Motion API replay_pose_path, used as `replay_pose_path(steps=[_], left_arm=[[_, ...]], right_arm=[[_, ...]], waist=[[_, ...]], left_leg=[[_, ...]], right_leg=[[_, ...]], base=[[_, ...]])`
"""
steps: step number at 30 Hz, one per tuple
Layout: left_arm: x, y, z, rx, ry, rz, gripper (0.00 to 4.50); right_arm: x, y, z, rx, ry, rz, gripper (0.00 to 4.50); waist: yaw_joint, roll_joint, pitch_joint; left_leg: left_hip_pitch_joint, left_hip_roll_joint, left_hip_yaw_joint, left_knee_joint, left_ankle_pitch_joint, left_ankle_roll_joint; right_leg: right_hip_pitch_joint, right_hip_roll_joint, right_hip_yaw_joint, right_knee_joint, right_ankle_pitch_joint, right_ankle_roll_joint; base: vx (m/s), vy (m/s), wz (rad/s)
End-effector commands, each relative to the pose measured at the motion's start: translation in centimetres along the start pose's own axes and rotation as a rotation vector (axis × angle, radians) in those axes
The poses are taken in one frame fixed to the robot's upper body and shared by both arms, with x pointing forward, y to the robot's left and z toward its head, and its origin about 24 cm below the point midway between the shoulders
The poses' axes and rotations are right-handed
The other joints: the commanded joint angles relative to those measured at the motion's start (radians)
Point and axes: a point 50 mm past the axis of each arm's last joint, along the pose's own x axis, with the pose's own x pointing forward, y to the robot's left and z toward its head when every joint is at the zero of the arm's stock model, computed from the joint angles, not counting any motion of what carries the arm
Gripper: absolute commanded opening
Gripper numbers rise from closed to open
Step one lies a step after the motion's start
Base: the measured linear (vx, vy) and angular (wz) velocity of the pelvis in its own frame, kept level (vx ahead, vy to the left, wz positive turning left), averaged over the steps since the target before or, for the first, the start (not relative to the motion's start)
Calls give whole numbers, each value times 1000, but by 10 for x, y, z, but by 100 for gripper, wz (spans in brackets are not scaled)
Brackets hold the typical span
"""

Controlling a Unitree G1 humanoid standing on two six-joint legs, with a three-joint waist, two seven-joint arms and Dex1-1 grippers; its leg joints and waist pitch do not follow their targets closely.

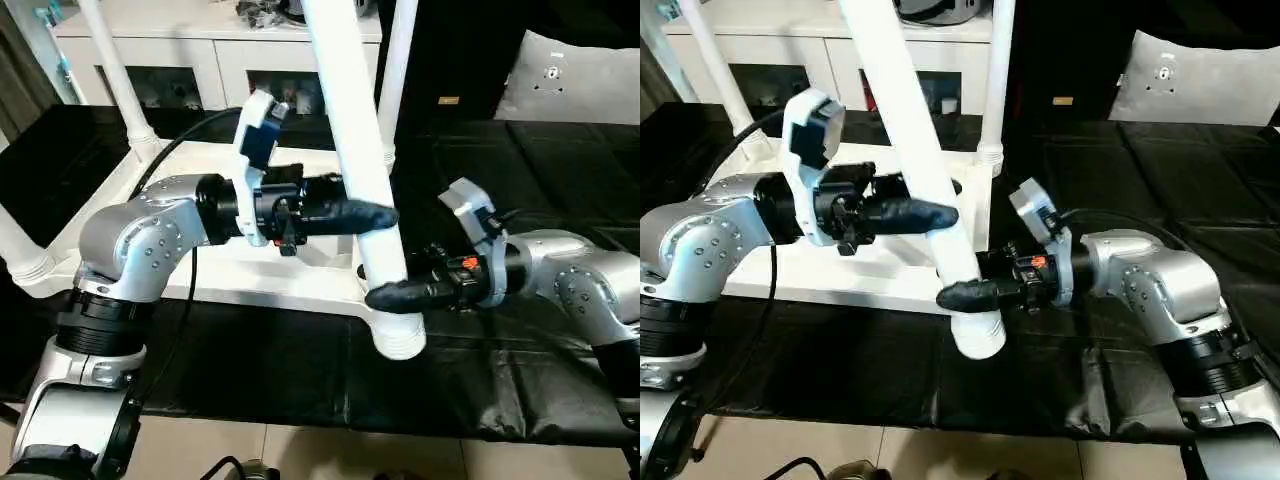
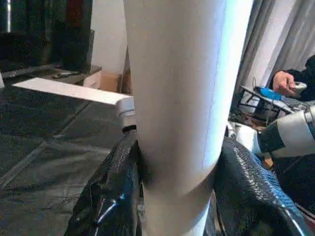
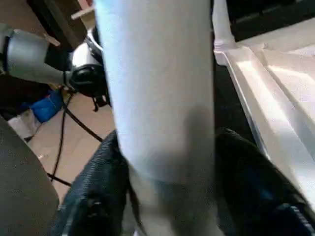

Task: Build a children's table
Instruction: Pick table leg

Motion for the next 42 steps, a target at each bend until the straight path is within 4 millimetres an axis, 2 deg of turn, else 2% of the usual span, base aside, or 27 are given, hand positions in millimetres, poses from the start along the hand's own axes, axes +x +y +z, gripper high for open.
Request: replay_pose_path(steps=[1,3,18,27,29,32,35,42], left_arm=[[8,-4,11,54,20,-58,180],[10,-4,11,55,28,-67,180],[18,0,8,100,78,-68,180],[18,0,7,111,90,-72,180],[19,-1,8,111,86,-74,180],[19,-1,9,112,77,-76,180],[19,-1,9,111,79,-79,180],[19,0,10,112,78,-64,180]], right_arm=[[1,1,6,-61,38,5,293],[1,1,5,-74,44,12,304],[8,8,-1,-25,47,121,304],[7,6,-8,-14,102,106,304],[8,5,-9,-16,112,98,278],[9,4,-11,-15,128,94,270],[10,4,-12,-11,128,93,236],[10,3,-12,-8,136,91,205]], waist=[[5,-20,-77],[5,-22,-76],[5,-26,-77],[5,-28,-78],[5,-29,-78],[5,-29,-78],[6,-28,-78],[5,-29,-78]], left_leg=[[13,40,-10,-65,-160,30],[12,40,-10,-65,-159,31],[12,40,-10,-64,-153,38],[11,41,-10,-64,-150,35],[11,41,-10,-63,-150,35],[11,41,-10,-63,-146,35],[11,42,-11,-64,-148,36],[11,41,-11,-63,-153,36]], right_leg=[[58,-60,42,-77,-369,-164],[59,-60,42,-77,-364,-168],[61,-60,41,-75,-346,-178],[62,-61,42,-73,-336,-184],[62,-61,42,-73,-335,-185],[62,-61,42,-72,-328,-187],[62,-61,42,-71,-329,-189],[62,-61,41,-72,-337,-185]], base=[[0,0,0],[0,0,0],[0,0,0],[0,0,0],[0,0,0],[0,0,0],[0,0,0],[0,0,0]])
